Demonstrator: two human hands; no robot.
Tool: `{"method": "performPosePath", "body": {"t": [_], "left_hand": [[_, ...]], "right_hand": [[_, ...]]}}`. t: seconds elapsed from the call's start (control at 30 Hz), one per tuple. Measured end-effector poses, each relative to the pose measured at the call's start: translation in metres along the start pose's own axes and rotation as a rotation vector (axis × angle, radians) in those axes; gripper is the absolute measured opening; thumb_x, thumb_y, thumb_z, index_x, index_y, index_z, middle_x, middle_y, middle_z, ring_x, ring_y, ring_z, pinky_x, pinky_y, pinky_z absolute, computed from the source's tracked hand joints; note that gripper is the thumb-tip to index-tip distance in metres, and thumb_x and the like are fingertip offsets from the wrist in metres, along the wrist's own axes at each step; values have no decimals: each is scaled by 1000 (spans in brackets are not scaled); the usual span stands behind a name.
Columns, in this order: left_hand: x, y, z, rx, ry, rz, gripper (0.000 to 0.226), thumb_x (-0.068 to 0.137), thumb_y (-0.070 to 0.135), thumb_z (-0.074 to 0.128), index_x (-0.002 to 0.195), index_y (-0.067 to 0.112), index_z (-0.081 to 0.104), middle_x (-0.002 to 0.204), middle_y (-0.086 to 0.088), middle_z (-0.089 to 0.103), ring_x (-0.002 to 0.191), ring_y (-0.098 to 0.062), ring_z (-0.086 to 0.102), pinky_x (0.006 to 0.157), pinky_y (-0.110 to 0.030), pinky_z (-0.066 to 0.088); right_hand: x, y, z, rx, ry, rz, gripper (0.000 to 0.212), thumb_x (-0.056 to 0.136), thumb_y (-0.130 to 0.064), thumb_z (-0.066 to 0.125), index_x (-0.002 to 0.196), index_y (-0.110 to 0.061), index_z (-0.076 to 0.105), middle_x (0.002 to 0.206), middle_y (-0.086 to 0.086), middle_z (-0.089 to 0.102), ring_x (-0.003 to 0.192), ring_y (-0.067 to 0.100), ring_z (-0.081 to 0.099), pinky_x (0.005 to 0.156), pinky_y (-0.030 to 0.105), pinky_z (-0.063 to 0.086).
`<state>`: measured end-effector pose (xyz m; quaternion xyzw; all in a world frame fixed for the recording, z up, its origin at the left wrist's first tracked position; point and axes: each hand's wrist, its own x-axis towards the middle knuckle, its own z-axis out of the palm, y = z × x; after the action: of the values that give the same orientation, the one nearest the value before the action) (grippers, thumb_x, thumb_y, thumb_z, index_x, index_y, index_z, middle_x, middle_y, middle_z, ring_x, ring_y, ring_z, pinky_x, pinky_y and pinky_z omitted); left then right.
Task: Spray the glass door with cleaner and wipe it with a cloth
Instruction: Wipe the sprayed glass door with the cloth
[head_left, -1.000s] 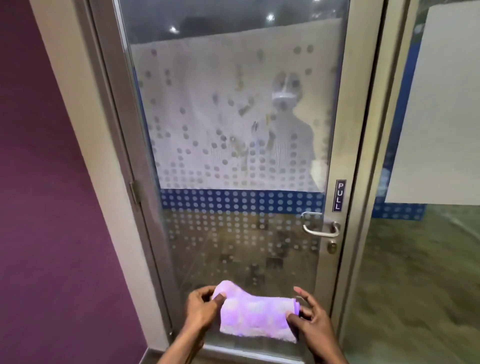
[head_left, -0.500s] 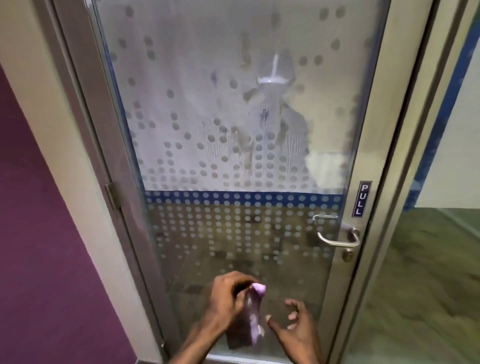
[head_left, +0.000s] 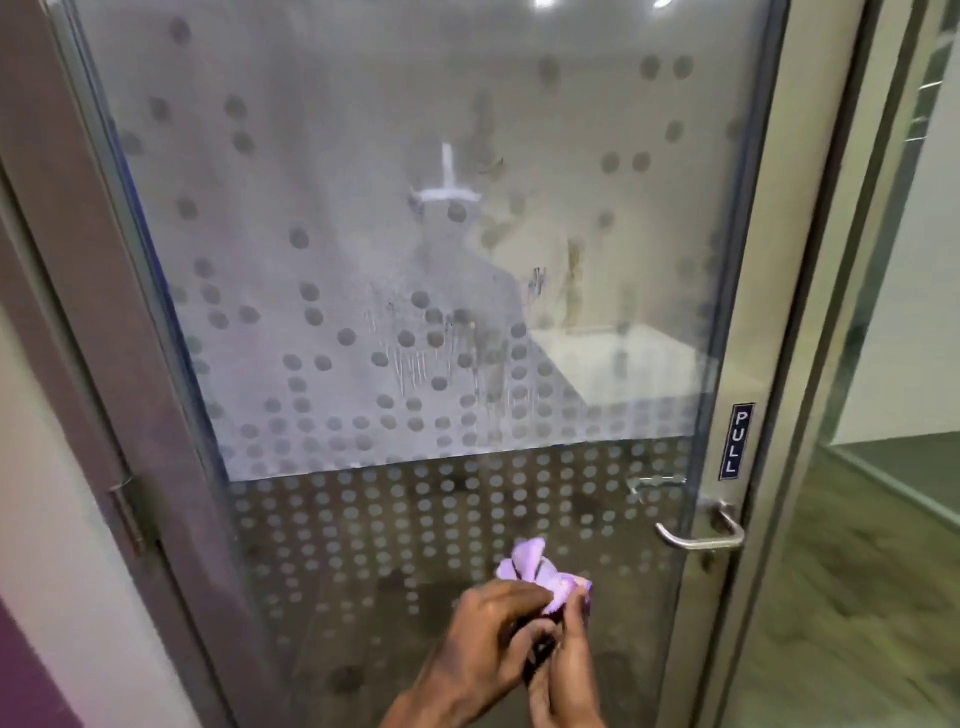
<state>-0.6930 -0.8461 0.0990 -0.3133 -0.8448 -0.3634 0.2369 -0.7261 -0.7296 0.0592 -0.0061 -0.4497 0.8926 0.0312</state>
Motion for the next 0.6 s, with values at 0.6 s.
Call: {"method": "performPosePath", "body": {"t": [0.6], "left_hand": [[19, -70, -37, -206, 189, -565, 22, 88, 15, 75, 92, 36, 80, 94, 15, 80, 84, 7, 73, 80, -20, 61]], "right_hand": [[25, -11, 36, -205, 448, -115, 71, 102, -65, 27, 135, -10, 57, 123, 8, 62, 117, 24, 60, 94, 28, 43]]}}
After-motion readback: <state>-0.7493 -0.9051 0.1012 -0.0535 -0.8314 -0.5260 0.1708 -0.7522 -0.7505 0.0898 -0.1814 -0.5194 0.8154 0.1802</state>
